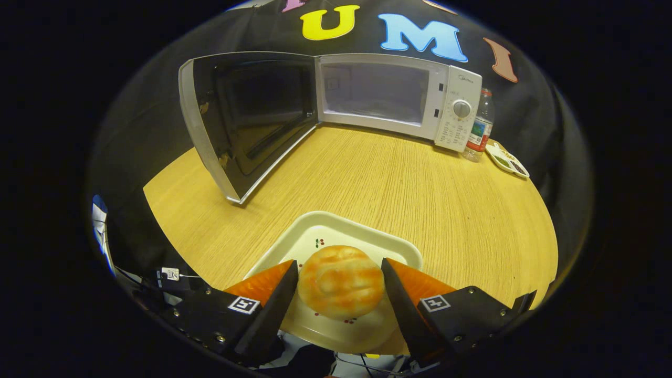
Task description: Open the microwave, put the food inside, and close the microwave door.
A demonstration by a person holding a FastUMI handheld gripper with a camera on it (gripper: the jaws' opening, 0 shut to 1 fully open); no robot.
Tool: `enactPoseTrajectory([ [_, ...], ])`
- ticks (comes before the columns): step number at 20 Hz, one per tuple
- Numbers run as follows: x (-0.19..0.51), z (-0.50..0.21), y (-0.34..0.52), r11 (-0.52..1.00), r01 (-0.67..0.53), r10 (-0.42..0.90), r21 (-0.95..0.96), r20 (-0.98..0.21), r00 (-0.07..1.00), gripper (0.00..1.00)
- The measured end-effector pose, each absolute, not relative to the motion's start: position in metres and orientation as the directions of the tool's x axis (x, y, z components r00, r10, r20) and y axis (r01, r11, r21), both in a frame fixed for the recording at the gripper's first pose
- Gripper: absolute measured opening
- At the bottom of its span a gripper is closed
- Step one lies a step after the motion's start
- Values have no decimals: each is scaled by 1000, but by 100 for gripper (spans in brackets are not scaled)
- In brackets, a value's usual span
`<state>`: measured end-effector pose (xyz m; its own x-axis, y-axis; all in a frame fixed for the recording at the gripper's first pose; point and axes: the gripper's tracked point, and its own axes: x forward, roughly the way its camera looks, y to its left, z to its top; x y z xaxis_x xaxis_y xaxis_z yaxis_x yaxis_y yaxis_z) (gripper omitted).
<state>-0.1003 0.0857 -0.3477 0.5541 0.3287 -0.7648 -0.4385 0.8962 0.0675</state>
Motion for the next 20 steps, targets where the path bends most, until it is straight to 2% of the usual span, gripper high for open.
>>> enactPoseTrajectory([
  [4,-103,-351,83,895,-442,322,61,-774,545,95],
  [7,-104,-351,83,890,-450,332,68,-773,540,86],
  [8,-103,-350,83,889,-451,337,73,-771,540,79],
  [9,-103,-350,83,893,-445,334,72,-769,544,79],
  [10,-103,-348,83,892,-445,339,78,-768,544,71],
  [20,-39,-294,98,908,-381,398,175,-646,651,71],
])
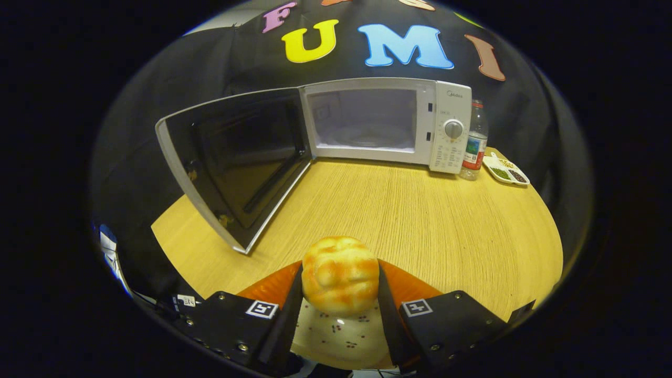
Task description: Open the microwave, put the food inside, and close the microwave door.
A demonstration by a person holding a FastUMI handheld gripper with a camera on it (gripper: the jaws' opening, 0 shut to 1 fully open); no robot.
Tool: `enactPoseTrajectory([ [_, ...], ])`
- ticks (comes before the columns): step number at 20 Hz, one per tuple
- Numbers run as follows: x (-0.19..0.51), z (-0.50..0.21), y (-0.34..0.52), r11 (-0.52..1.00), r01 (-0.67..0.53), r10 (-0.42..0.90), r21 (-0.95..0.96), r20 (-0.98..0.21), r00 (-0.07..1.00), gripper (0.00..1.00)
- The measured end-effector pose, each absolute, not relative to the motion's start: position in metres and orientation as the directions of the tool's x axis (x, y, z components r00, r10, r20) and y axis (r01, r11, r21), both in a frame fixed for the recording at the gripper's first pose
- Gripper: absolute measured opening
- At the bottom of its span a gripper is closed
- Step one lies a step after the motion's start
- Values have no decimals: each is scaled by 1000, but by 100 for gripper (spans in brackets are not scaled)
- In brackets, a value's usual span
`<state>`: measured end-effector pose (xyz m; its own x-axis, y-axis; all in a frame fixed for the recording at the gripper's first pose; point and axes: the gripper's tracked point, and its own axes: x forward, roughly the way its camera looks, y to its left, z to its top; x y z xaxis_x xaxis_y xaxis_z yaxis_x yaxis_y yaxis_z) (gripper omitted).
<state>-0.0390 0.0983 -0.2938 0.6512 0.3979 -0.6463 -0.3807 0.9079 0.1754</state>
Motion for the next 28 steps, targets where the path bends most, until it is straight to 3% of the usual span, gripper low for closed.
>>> enactPoseTrajectory([
  [10,57,-253,123,903,-278,414,327,-496,763,71],
  [28,229,-267,166,866,-88,309,493,-387,869,70],
])
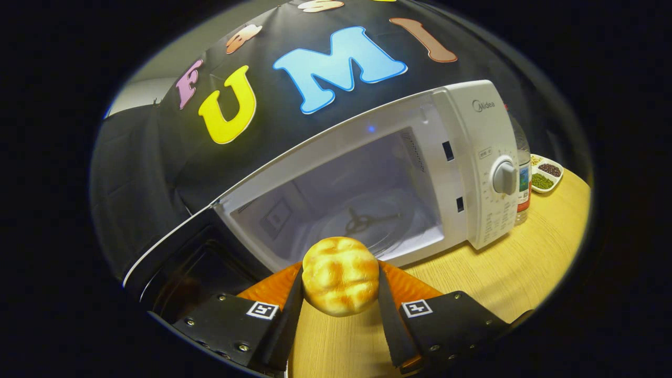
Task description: Open the microwave, put the food inside, and close the microwave door.
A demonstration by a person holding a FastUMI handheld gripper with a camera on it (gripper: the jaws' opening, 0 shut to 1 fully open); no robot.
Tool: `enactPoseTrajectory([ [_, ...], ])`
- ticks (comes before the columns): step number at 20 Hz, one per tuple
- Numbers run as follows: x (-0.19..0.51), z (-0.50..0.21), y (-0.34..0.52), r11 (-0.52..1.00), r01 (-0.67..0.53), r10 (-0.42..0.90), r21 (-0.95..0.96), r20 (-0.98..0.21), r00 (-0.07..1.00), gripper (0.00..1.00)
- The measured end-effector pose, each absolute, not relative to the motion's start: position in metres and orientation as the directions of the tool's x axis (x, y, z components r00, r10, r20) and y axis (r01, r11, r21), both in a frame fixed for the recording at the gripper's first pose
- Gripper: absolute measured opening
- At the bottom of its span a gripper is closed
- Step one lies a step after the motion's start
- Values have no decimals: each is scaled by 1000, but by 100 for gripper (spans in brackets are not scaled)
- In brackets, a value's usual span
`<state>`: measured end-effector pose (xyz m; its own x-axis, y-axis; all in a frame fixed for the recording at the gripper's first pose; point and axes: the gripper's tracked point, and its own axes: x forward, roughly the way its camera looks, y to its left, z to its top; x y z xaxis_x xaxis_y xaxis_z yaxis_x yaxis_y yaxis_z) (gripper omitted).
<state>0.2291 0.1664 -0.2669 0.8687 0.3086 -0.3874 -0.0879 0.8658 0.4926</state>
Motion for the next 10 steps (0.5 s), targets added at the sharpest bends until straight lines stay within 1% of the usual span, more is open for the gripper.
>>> enactPoseTrajectory([
  [4,265,-276,173,855,-51,270,516,-359,894,70],
  [10,307,-298,178,861,1,206,509,-351,913,70],
])
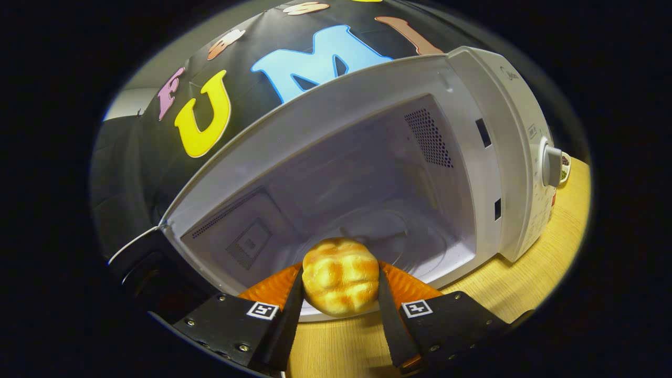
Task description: Open the microwave, put the food inside, and close the microwave door.
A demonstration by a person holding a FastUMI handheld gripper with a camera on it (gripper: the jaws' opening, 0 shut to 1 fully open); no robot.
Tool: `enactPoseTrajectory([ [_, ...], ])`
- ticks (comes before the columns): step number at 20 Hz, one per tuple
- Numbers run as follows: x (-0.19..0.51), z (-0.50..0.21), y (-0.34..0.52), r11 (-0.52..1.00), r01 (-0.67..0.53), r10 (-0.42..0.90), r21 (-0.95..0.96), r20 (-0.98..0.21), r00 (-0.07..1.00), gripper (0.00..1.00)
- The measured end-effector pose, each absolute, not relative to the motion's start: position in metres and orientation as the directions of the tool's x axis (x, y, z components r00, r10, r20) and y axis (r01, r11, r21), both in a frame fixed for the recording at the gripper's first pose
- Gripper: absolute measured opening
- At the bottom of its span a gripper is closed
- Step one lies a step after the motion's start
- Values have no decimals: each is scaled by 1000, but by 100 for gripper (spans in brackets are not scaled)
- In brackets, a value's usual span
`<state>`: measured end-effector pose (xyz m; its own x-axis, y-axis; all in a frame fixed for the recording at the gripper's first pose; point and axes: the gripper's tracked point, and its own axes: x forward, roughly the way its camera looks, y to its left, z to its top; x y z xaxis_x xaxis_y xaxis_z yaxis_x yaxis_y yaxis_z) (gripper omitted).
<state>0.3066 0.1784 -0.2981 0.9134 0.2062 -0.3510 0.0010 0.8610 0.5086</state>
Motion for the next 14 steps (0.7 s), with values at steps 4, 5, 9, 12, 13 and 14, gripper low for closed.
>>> enactPoseTrajectory([
  [4,326,-313,176,870,32,173,491,-367,914,75],
  [5,329,-317,176,870,37,170,492,-369,914,75],
  [9,333,-315,176,876,32,161,481,-353,922,82],
  [12,331,-313,174,893,18,156,449,-346,925,88],
  [13,331,-308,175,901,12,149,434,-335,930,93],
  [14,330,-302,172,909,8,139,416,-321,937,98],
])
